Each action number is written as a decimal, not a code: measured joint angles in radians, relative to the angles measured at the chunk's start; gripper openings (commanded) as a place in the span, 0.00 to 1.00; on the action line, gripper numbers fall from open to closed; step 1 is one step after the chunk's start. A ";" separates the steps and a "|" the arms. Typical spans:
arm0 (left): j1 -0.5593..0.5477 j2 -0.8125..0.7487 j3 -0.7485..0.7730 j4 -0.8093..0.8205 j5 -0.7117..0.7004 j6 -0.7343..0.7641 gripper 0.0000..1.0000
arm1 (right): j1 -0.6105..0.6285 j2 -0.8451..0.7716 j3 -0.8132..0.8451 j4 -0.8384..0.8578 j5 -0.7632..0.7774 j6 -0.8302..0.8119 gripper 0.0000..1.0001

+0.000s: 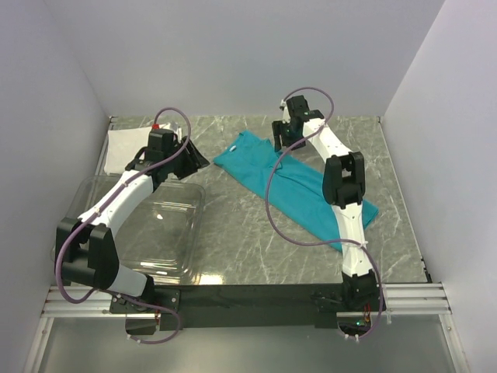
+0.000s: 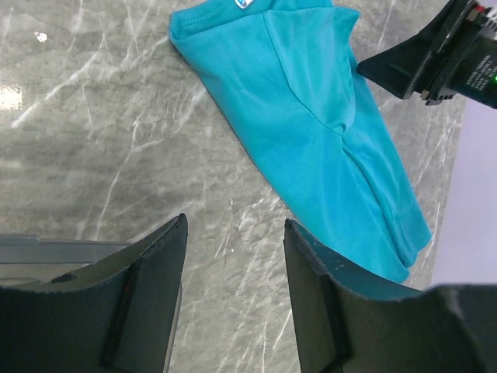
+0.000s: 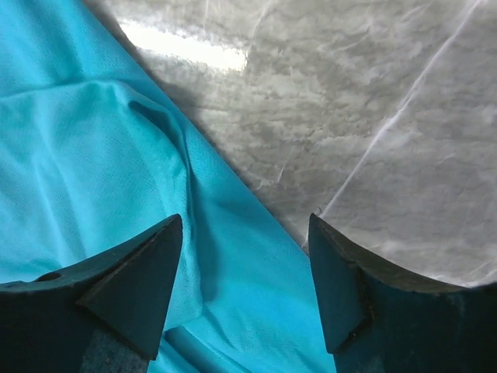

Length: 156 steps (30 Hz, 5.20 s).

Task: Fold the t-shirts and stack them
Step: Fold the tshirt

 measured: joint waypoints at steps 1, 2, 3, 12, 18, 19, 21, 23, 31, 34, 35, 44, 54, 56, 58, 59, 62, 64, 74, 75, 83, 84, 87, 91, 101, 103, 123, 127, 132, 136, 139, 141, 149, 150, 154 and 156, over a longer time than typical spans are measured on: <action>0.000 0.000 0.000 0.000 0.002 -0.003 0.58 | -0.001 0.005 0.002 -0.006 -0.003 -0.003 0.69; 0.000 0.000 0.000 -0.001 0.006 -0.007 0.58 | -0.001 0.010 0.003 -0.011 -0.010 -0.008 0.69; 0.000 0.000 0.000 -0.001 0.009 -0.010 0.58 | -0.001 0.016 0.004 -0.017 -0.019 -0.010 0.68; 0.000 0.000 -0.018 -0.002 0.041 -0.039 0.58 | -0.001 0.036 0.008 -0.059 -0.064 -0.037 0.37; 0.000 -0.001 -0.020 -0.001 0.045 -0.053 0.58 | -0.002 0.040 0.008 -0.081 -0.071 -0.039 0.00; 0.000 -0.001 -0.021 -0.001 0.048 -0.056 0.58 | -0.006 0.040 0.010 -0.081 -0.072 -0.035 0.00; 0.000 -0.001 -0.024 -0.001 0.053 -0.060 0.58 | -0.010 0.042 0.014 -0.081 -0.075 -0.025 0.00; 0.000 -0.001 -0.026 -0.001 0.059 -0.062 0.57 | -0.019 0.042 0.018 -0.078 -0.078 -0.006 0.00; -0.010 0.016 -0.026 0.017 0.093 -0.071 0.57 | -0.133 0.042 0.023 -0.034 -0.013 0.109 0.00; -0.029 0.067 -0.025 0.038 0.113 -0.080 0.57 | -0.184 0.042 0.020 -0.026 0.037 0.143 0.11; -0.038 0.088 -0.023 0.044 0.120 -0.082 0.57 | -0.198 0.042 0.018 -0.024 0.049 0.147 0.16; -0.178 0.303 0.047 0.145 0.224 -0.130 0.57 | -0.267 -0.056 -0.101 0.000 0.092 0.068 0.73; -0.376 0.524 0.056 0.454 0.322 -0.365 0.53 | -0.294 -0.804 -0.766 0.089 -0.095 -0.320 0.76; -0.425 0.558 0.057 0.492 0.321 -0.418 0.53 | -0.300 -0.942 -0.881 0.101 -0.140 -0.375 0.76; -0.474 0.587 0.068 0.509 0.315 -0.463 0.54 | -0.305 -1.036 -0.970 0.099 -0.166 -0.408 0.76; -0.497 0.600 0.077 0.513 0.310 -0.483 0.53 | -0.307 -1.077 -1.015 0.103 -0.177 -0.420 0.77; -0.560 0.631 0.095 0.545 0.301 -0.558 0.52 | -0.312 -1.163 -1.126 0.096 -0.200 -0.445 0.77; -0.594 0.649 0.098 0.563 0.293 -0.605 0.52 | -0.320 -1.197 -1.172 0.094 -0.210 -0.446 0.77; -0.706 0.741 0.233 0.477 0.225 -0.757 0.51 | -0.327 -1.335 -1.242 0.140 -0.240 -0.389 0.77; -0.712 0.749 0.249 0.459 0.221 -0.769 0.51 | -0.327 -1.343 -1.243 0.147 -0.242 -0.380 0.77; -0.737 0.819 0.353 0.388 0.212 -0.895 0.34 | -0.327 -1.413 -1.275 0.183 -0.257 -0.331 0.77; -0.737 0.830 0.367 0.382 0.212 -0.902 0.32 | -0.327 -1.419 -1.276 0.182 -0.257 -0.328 0.77; -0.738 0.865 0.416 0.373 0.215 -0.920 0.31 | -0.327 -1.435 -1.276 0.185 -0.257 -0.324 0.77; -0.737 0.906 0.488 0.348 0.207 -0.916 0.15 | -0.327 -1.439 -1.276 0.184 -0.256 -0.318 0.77; -0.713 0.875 0.446 0.331 0.218 -0.809 0.00 | -0.333 -1.428 -1.276 0.177 -0.255 -0.315 0.77; -0.698 0.819 0.370 0.318 0.224 -0.756 0.00 | -0.333 -1.417 -1.276 0.175 -0.256 -0.319 0.77; -0.483 0.294 -0.138 0.129 0.219 -0.183 0.63 | -0.332 -1.310 -1.333 -0.094 -0.591 -0.879 0.77; -0.493 0.138 -0.123 0.028 0.146 -0.064 0.64 | -0.332 -1.310 -1.337 -0.275 -0.644 -1.240 0.77; -0.588 -0.109 -0.116 -0.018 0.000 0.144 0.64 | -0.306 -1.318 -1.411 -0.439 -0.646 -1.583 0.76; -0.744 -0.321 -0.196 0.060 -0.031 0.319 0.64 | -0.241 -1.377 -1.546 -0.477 -0.613 -1.688 0.74; -0.820 -0.391 -0.265 0.089 -0.044 0.410 0.66 | -0.180 -1.431 -1.617 -0.456 -0.580 -1.668 0.72; -0.867 -0.388 -0.304 0.104 -0.068 0.444 0.66 | -0.148 -1.453 -1.650 -0.421 -0.556 -1.638 0.72; -1.005 -0.195 -0.354 0.138 -0.196 0.502 0.67 | -0.033 -1.580 -1.766 -0.253 -0.422 -1.530 0.72; -1.007 -0.169 -0.354 0.150 -0.209 0.508 0.67 | -0.027 -1.583 -1.772 -0.240 -0.407 -1.523 0.72; -1.009 -0.042 -0.341 0.195 -0.235 0.526 0.67 | -0.014 -1.579 -1.780 -0.196 -0.371 -1.503 0.72; -1.009 0.027 -0.322 0.203 -0.240 0.529 0.66 | -0.006 -1.575 -1.780 -0.182 -0.364 -1.503 0.72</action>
